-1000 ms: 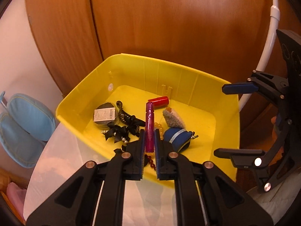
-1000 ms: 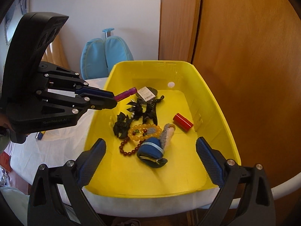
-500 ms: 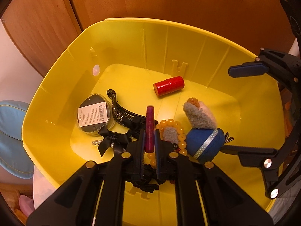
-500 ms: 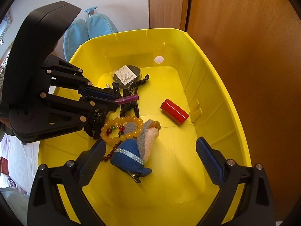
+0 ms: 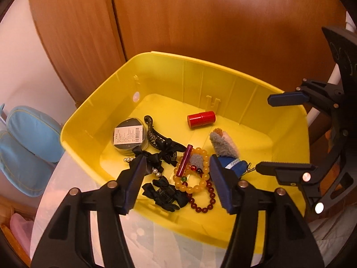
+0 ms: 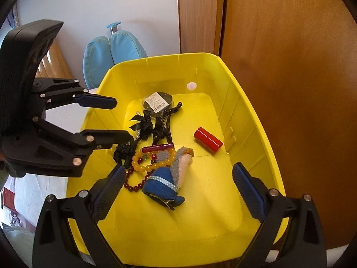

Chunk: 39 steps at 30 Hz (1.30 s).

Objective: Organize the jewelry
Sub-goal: 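Open the left gripper to release the purple stick in the bin, then move the right gripper back over the yellow and silver tubes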

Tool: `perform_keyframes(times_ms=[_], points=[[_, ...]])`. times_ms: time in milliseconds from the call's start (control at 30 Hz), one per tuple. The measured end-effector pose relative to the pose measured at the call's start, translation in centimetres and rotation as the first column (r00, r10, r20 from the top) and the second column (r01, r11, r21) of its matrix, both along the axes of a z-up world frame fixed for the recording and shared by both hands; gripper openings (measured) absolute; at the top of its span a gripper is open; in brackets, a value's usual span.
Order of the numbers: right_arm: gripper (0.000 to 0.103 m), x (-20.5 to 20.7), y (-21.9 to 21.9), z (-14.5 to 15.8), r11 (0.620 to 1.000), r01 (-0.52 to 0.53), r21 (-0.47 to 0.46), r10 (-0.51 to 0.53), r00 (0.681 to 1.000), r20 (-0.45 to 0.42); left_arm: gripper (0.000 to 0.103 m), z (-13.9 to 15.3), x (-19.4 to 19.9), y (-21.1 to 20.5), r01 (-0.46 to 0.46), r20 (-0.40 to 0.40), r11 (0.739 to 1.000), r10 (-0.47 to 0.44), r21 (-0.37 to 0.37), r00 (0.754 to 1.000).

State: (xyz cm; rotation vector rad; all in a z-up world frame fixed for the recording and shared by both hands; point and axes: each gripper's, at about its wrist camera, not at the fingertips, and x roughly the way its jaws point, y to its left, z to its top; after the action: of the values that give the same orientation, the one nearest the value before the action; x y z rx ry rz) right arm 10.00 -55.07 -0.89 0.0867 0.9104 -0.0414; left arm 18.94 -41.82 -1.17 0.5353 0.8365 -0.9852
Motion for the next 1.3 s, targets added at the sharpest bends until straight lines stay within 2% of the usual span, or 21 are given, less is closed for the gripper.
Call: perform_keyframes(times_ms=[100, 167, 300, 433, 600, 700, 867, 933, 1000, 1167, 1300], points=[[0.097, -1.3, 0.5, 1.2, 1.000, -0.013, 0.004, 0.013, 0.999, 0.037, 0.072, 1.0, -1.1, 3.1, -0.089, 0.000, 0.995, 0.089, -0.035, 0.996], [0.097, -2.2, 1.1, 2.1, 1.000, -0.031, 0.003, 0.031, 0.998, 0.063, 0.085, 1.2, -2.0, 5.3, -0.134, 0.006, 0.990, 0.134, -0.039, 0.991], [0.097, -3.2, 3.4, 3.7, 0.994, -0.106, 0.021, 0.103, 0.987, 0.127, 0.092, 1.2, -3.8, 10.2, -0.263, 0.029, 0.964, 0.264, -0.025, 0.964], [0.097, -2.7, 7.3, 4.4, 0.975, -0.216, 0.057, 0.204, 0.965, 0.168, 0.094, 0.4, -5.0, 16.0, -0.414, 0.015, 0.910, 0.414, -0.001, 0.910], [0.097, -1.3, 14.4, 3.7, 0.926, -0.371, 0.065, 0.359, 0.921, 0.149, 0.096, -0.2, -5.7, 24.2, -0.586, 0.004, 0.810, 0.586, -0.012, 0.810], [0.097, -0.5, 18.5, 2.1, 0.904, -0.424, 0.052, 0.418, 0.903, 0.105, 0.096, -1.5, -5.1, 28.3, -0.622, -0.024, 0.783, 0.622, 0.010, 0.783], [0.097, 1.9, 25.4, -1.3, 0.882, -0.467, 0.060, 0.467, 0.884, 0.008, 0.096, -3.7, -3.5, 33.1, -0.616, -0.061, 0.787, 0.617, 0.040, 0.785], [0.097, 3.2, 28.0, -2.4, 0.875, -0.477, 0.087, 0.480, 0.877, -0.017, 0.096, -4.5, -2.7, 34.8, -0.604, -0.060, 0.795, 0.607, 0.062, 0.793], [0.097, 4.4, 30.8, -3.6, 0.869, -0.489, 0.070, 0.493, 0.869, -0.048, 0.096, -5.2, -2.2, 36.5, -0.592, -0.063, 0.803, 0.596, 0.074, 0.801], [0.097, 6.9, 34.7, -6.8, 0.896, -0.440, 0.064, 0.445, 0.887, -0.123, 0.096, -7.1, -0.5, 40.2, -0.564, -0.108, 0.823, 0.568, 0.071, 0.816], [0.097, 8.1, 36.3, -8.6, 0.920, -0.391, 0.028, 0.390, 0.904, -0.173, 0.096, -8.1, 0.8, 40.7, -0.525, -0.138, 0.849, 0.527, 0.050, 0.839]])
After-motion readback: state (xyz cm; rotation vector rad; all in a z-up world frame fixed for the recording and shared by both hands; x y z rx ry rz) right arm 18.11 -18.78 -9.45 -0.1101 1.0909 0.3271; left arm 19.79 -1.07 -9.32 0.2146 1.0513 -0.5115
